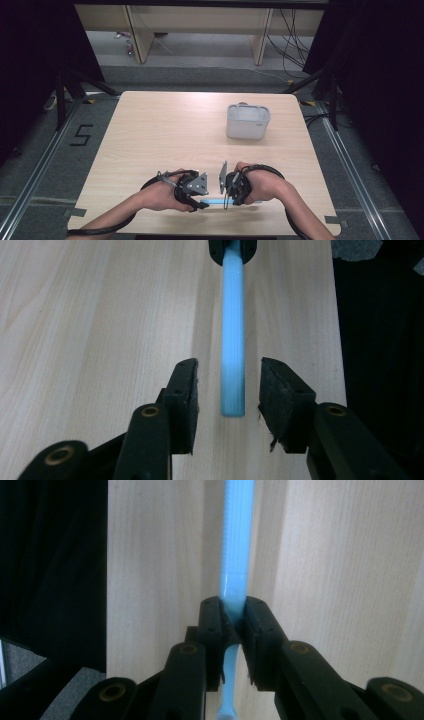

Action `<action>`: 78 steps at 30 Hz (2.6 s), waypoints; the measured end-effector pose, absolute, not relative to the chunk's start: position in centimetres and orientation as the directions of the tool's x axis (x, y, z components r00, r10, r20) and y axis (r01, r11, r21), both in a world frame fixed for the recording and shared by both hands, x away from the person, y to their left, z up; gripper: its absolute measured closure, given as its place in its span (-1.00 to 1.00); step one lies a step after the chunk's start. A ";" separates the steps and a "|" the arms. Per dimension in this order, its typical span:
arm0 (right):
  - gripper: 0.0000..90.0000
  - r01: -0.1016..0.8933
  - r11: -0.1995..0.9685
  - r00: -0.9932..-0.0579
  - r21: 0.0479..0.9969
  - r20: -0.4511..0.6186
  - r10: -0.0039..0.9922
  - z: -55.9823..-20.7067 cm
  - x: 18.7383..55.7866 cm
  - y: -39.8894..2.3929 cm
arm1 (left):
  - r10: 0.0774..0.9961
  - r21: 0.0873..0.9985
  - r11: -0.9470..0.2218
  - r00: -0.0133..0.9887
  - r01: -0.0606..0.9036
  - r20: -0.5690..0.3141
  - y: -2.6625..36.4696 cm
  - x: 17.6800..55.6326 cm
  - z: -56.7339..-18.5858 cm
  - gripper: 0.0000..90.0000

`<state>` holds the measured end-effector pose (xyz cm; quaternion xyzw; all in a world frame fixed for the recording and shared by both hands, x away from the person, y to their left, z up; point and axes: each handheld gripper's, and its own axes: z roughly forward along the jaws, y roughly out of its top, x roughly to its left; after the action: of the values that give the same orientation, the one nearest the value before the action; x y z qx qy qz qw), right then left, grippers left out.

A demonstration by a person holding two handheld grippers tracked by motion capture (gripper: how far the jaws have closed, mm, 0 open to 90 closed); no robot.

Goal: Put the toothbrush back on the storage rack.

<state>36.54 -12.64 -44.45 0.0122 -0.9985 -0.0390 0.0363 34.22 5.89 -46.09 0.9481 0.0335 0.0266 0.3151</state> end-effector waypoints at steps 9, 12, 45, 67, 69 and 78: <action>0.77 -0.085 0.987 -0.994 0.135 0.053 -0.093 -44.4 37.1 -12.3 | 0.051 0.605 -0.796 0.998 0.015 0.041 5.5 34.5 -46.6 0.44; 0.77 -0.056 0.991 -0.996 0.125 0.064 -0.064 -44.4 36.9 -12.3 | 0.045 0.604 -0.797 0.998 0.011 0.040 5.5 34.4 -47.0 0.47; 0.75 -0.058 0.987 -0.996 0.153 0.053 -0.067 -44.3 37.1 -12.0 | -0.020 0.617 -0.780 0.990 -0.104 0.141 5.4 34.4 -47.4 0.74; 0.35 0.174 0.917 -0.983 0.359 0.011 0.182 -41.5 36.8 -14.6 | 0.131 0.717 -0.697 0.979 -0.021 0.156 7.0 34.7 -47.7 0.74; 0.34 0.211 0.892 -0.975 0.400 0.018 0.222 -41.2 36.7 -15.0 | 0.139 0.711 -0.703 0.976 -0.022 0.168 7.3 34.8 -47.8 0.74; 0.20 0.301 0.726 -0.934 0.618 0.035 0.357 -41.1 36.1 -16.7 | 0.217 0.768 -0.641 0.959 0.000 0.181 8.3 34.3 -48.1 0.74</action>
<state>36.08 -16.69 -41.08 -0.1771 -0.9281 -0.3248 -0.0431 34.26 8.34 -48.12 0.8966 0.0605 0.1290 0.4194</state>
